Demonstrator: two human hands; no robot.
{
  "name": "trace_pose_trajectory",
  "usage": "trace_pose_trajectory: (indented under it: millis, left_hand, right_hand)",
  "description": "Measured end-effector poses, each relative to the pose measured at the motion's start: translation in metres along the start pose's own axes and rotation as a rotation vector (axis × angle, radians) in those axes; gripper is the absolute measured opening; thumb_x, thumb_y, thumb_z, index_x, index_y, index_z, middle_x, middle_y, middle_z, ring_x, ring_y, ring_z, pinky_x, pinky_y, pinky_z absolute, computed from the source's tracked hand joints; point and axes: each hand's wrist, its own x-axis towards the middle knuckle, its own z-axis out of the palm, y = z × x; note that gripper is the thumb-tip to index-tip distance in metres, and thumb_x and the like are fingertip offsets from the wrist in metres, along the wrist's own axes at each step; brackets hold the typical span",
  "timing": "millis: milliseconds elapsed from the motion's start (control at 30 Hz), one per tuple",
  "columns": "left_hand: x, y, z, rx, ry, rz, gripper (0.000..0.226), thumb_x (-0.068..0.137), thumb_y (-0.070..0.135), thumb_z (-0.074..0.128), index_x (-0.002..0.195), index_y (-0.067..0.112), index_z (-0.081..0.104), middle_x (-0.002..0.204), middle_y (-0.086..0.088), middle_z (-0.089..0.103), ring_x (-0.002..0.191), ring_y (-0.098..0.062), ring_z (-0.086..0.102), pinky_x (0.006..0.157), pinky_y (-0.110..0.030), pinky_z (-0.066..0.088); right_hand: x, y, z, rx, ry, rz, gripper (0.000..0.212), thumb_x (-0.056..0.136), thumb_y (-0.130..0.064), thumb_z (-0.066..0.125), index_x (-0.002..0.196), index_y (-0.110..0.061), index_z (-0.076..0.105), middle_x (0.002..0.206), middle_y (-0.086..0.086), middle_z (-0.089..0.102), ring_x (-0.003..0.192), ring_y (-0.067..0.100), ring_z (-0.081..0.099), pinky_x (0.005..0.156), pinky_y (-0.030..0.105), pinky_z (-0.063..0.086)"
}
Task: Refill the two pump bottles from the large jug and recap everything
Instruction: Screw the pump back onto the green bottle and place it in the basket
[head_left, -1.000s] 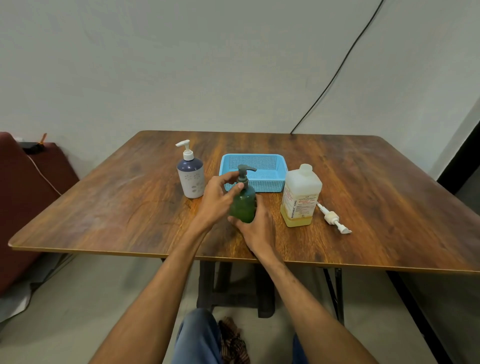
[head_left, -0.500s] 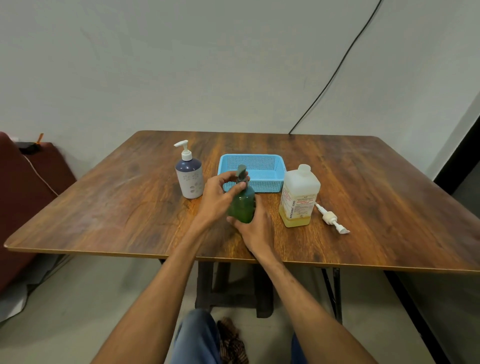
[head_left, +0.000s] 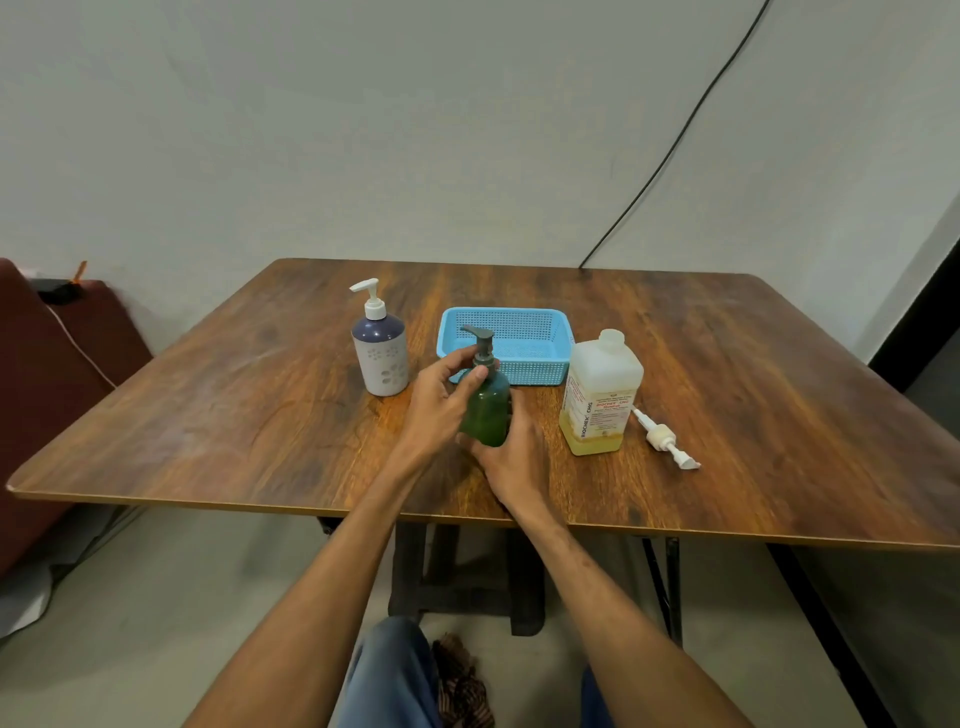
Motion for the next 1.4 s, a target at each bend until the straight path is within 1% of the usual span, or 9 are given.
trace_pose_trajectory:
  millis: [167, 300, 400, 533, 800, 967, 1167, 1267, 1400]
  left_hand:
    - [-0.002, 0.008, 0.007, -0.053, 0.044, -0.035, 0.051, 0.095, 0.028, 0.069, 0.142, 0.019, 0.051, 0.132, 0.004, 0.063, 0.123, -0.005, 0.06, 0.089, -0.008, 0.049]
    - [0.004, 0.003, 0.016, 0.063, 0.229, 0.025, 0.038, 0.084, 0.033, 0.082, 0.115, 0.018, 0.066, 0.116, 0.007, 0.07, 0.111, -0.006, 0.065, 0.096, -0.031, 0.057]
    - [0.008, 0.0, 0.009, 0.069, 0.118, 0.044, 0.024, 0.095, 0.019, 0.071, 0.119, 0.018, 0.069, 0.117, 0.003, 0.073, 0.115, -0.01, 0.065, 0.1, -0.041, 0.056]
    - [0.003, 0.0, -0.002, -0.019, -0.055, 0.004, 0.032, 0.103, 0.013, 0.056, 0.134, 0.018, 0.059, 0.133, 0.002, 0.066, 0.126, -0.009, 0.06, 0.104, -0.029, 0.053]
    - [0.002, 0.003, 0.014, 0.085, 0.23, 0.102, 0.032, 0.087, 0.022, 0.08, 0.116, 0.013, 0.071, 0.111, 0.005, 0.074, 0.107, -0.004, 0.067, 0.094, -0.024, 0.056]
    - [0.008, 0.002, -0.007, -0.065, -0.077, 0.014, 0.029, 0.099, 0.009, 0.062, 0.129, 0.009, 0.066, 0.118, 0.002, 0.074, 0.118, -0.012, 0.067, 0.097, -0.029, 0.056]
    - [0.004, -0.001, 0.006, 0.007, 0.107, -0.017, 0.047, 0.077, 0.044, 0.085, 0.117, 0.03, 0.064, 0.12, 0.009, 0.07, 0.115, -0.008, 0.066, 0.097, -0.028, 0.055]
    - [0.003, -0.003, 0.012, 0.032, 0.19, 0.033, 0.034, 0.083, 0.03, 0.083, 0.112, 0.019, 0.07, 0.112, 0.005, 0.073, 0.109, -0.011, 0.068, 0.092, -0.026, 0.056]
    - [0.007, -0.001, -0.002, -0.039, -0.026, -0.001, 0.035, 0.097, 0.013, 0.067, 0.131, 0.005, 0.065, 0.126, -0.003, 0.071, 0.119, -0.01, 0.066, 0.097, -0.026, 0.056]
  right_hand:
    - [0.001, 0.0, 0.0, -0.011, -0.023, 0.023, 0.083, 0.073, -0.043, 0.086, 0.141, -0.033, 0.039, 0.133, -0.005, 0.06, 0.121, 0.015, 0.058, 0.096, 0.042, 0.055]
    - [-0.001, -0.001, 0.001, 0.0, -0.027, 0.033, 0.081, 0.073, -0.044, 0.085, 0.139, -0.036, 0.039, 0.133, -0.006, 0.06, 0.121, 0.015, 0.058, 0.096, 0.045, 0.055]
    - [0.0, 0.0, 0.0, -0.007, -0.015, 0.026, 0.082, 0.072, -0.043, 0.086, 0.139, -0.038, 0.039, 0.131, -0.008, 0.061, 0.119, 0.015, 0.058, 0.094, 0.043, 0.055]
    - [-0.001, -0.001, 0.0, 0.0, -0.008, 0.007, 0.081, 0.071, -0.04, 0.088, 0.138, -0.036, 0.042, 0.128, -0.009, 0.062, 0.117, 0.012, 0.059, 0.092, 0.039, 0.056]
    - [-0.001, -0.001, 0.0, 0.005, -0.014, 0.024, 0.077, 0.073, -0.042, 0.086, 0.136, -0.04, 0.041, 0.128, -0.008, 0.063, 0.117, 0.014, 0.06, 0.092, 0.043, 0.057]
    - [0.0, 0.002, 0.001, 0.021, -0.018, 0.014, 0.078, 0.072, -0.042, 0.087, 0.136, -0.037, 0.044, 0.127, -0.01, 0.062, 0.117, 0.013, 0.059, 0.092, 0.044, 0.056]
    - [0.001, 0.0, 0.0, 0.032, -0.032, 0.029, 0.078, 0.074, -0.037, 0.086, 0.139, -0.038, 0.042, 0.132, -0.01, 0.06, 0.123, 0.013, 0.056, 0.098, 0.043, 0.054]
    - [0.001, 0.001, 0.0, 0.039, -0.03, 0.025, 0.077, 0.075, -0.037, 0.085, 0.138, -0.04, 0.041, 0.128, -0.01, 0.062, 0.119, 0.012, 0.059, 0.094, 0.044, 0.057]
    - [0.002, 0.003, 0.001, 0.03, -0.025, 0.023, 0.076, 0.074, -0.04, 0.087, 0.136, -0.041, 0.043, 0.124, -0.012, 0.062, 0.115, 0.011, 0.059, 0.091, 0.042, 0.057]
